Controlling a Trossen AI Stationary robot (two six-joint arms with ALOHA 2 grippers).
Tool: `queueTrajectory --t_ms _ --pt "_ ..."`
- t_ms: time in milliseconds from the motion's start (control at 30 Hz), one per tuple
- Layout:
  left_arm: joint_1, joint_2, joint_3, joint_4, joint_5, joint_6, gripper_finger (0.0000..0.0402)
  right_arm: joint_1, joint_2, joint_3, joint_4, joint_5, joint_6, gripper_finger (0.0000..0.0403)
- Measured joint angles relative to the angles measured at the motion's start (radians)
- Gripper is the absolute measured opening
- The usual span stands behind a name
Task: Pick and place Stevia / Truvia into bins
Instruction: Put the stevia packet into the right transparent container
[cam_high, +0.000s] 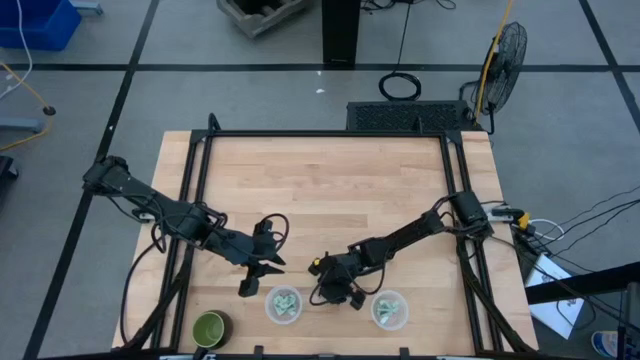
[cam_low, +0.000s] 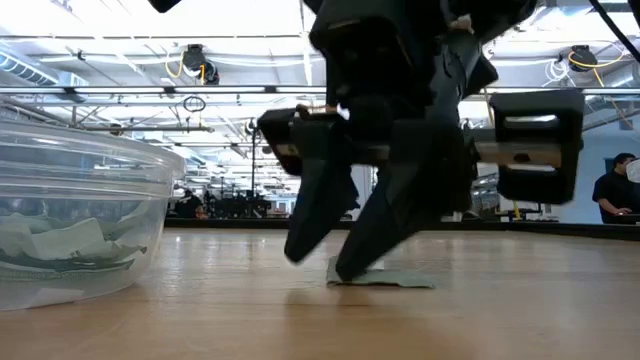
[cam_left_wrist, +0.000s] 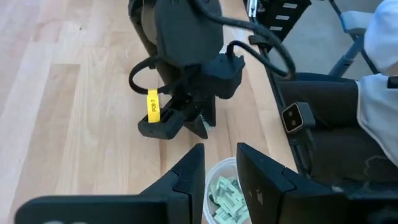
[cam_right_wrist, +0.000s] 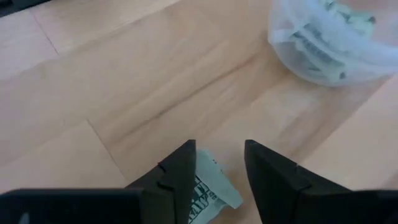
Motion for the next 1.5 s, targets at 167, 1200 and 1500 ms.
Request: queueTrajectory --t_ms 167,1200,1500 --pt "0.0 0.0 0.0 0.0 0.0 -0.001 0.0097 0.009 -0.056 0.002 -0.027 -0.001 -0.011 0.0141" --pt "0.002 0.0 0.0 0.0 -0.061 0.005 0.0097 -0.052 -0.041 -0.103 0.084 -0.009 -0.089 0.0161" --pt "0.002 0.0 0.0 -0.001 -0.061 0.005 0.0097 -0.088 -0.041 -0.103 0.049 -0.012 -0.004 0.0078"
